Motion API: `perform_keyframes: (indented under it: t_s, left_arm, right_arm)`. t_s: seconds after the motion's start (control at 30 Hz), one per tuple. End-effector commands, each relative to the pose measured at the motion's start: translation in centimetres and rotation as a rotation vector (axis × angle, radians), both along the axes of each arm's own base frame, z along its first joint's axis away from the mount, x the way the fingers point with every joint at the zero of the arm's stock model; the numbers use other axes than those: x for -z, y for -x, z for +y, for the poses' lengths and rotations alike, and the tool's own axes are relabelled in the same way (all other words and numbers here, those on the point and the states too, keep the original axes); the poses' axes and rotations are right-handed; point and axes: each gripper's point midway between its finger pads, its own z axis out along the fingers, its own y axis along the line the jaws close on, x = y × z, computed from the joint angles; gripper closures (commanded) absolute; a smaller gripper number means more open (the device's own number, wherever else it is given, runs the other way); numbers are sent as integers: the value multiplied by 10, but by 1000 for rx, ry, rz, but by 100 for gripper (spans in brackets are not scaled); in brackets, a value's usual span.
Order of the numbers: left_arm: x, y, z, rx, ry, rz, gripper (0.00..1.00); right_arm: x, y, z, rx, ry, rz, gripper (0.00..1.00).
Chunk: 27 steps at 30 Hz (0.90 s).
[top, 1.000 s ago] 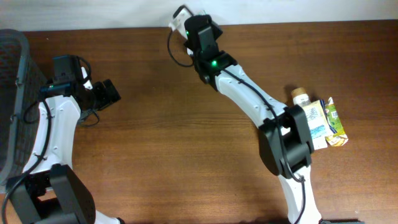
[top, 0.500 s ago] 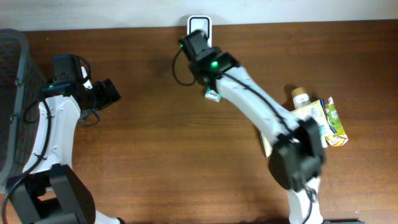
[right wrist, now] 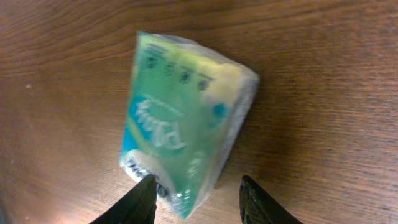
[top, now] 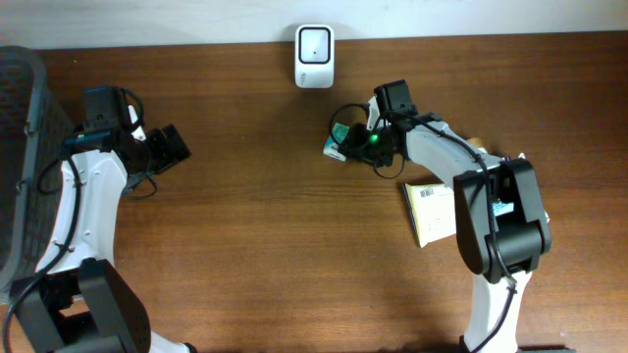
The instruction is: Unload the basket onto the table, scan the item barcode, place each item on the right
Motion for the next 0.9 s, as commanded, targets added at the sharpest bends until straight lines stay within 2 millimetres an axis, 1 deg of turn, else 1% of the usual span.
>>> perform_keyframes:
  t_s: [0.0, 0.03, 0.07, 0.1, 0.13, 0.17, 0.2, 0.23, 0.27, 0.3, 0.33, 0.37, 0.4, 0.43, 0.47, 0.5, 0.57, 0.6, 0.63, 0.67, 0.7, 0.73, 0.77, 0.8, 0.83, 0.87]
  left_arm:
    - [-9, -3, 3, 0, -14, -25, 1]
    - [-9, -2, 3, 0, -14, -25, 1]
    - [-9, -2, 3, 0, -14, -25, 1]
    - [-9, -3, 3, 0, -14, -25, 1]
    - [-9, -2, 3, 0, -14, -25, 1]
    - [-9, -2, 3, 0, -14, -25, 1]
    - [-9, -2, 3, 0, -14, -25, 1]
    - [-9, -2, 3, 0, -14, -25, 1]
    - [-9, -2, 3, 0, -14, -25, 1]
    - [-9, -2, 3, 0, -14, -25, 1]
    - [-9, -3, 3, 0, -14, -25, 1]
    - [-9, -3, 3, 0, -14, -25, 1]
    - [-9, -2, 3, 0, -14, -25, 1]
    - [-9, -2, 3, 0, -14, -25, 1]
    - [-9, -3, 3, 0, -14, -25, 1]
    - [-9, -3, 3, 0, -14, -25, 1]
    - [-9, -2, 3, 0, -14, -25, 1]
    - [-9, -2, 3, 0, -14, -25, 1]
    - [-9, -3, 3, 0, -14, -25, 1]
    - [-9, -2, 3, 0, -14, -25, 1]
    - [-9, -2, 3, 0, -14, -25, 1]
    - [-9, -2, 3, 0, -14, -25, 1]
    - [-9, -3, 3, 0, -14, -25, 1]
    - [-9, -2, 3, 0, -14, -25, 1]
    - [-9, -2, 3, 0, -14, -25, 1]
    - [-9, -2, 3, 0, -14, -25, 1]
  right_arm:
    - [9, -5, -8, 39, 47, -30, 58]
    - [9, -10, -11, 50, 65, -51, 63]
    - [5, -16, -9, 51, 56, -81, 69]
    - [1, -23, -7, 52, 46, -113, 78]
    - [-1, -25, -4, 46, 31, -125, 86]
    - [-4, -25, 0, 33, 6, -127, 96]
    - [-12, -14, 19, -58, -100, -112, 96]
    - [-25, -1, 37, -206, -204, -141, 96]
    - [-29, 3, 39, -228, -238, -133, 96]
    - [-30, 6, 33, -217, -245, -110, 96]
    - [-27, 5, 23, -190, -218, -95, 96]
    - [-24, 5, 18, -194, -196, -96, 94]
    - [-18, 7, 13, -192, -158, -88, 85]
    - [-13, 10, 10, -187, -122, -72, 71]
    - [-8, 11, 8, -195, -85, -71, 62]
    - [-5, 14, 10, -212, -51, -78, 57]
    - [-6, 17, 23, -279, -30, -119, 56]
    - [-5, 16, 29, -300, 1, -144, 53]
    - [-6, 16, 35, -331, 10, -174, 53]
    - [-3, 15, 38, -332, 50, -185, 53]
    - [5, 13, 35, -319, 135, -193, 53]
    - [13, 13, 33, -310, 203, -197, 57]
    - [20, 14, 31, -308, 247, -192, 64]
    - [26, 15, 30, -304, 260, -181, 75]
    - [28, 17, 32, -312, 254, -173, 96]
    - [25, 19, 35, -320, 233, -171, 96]
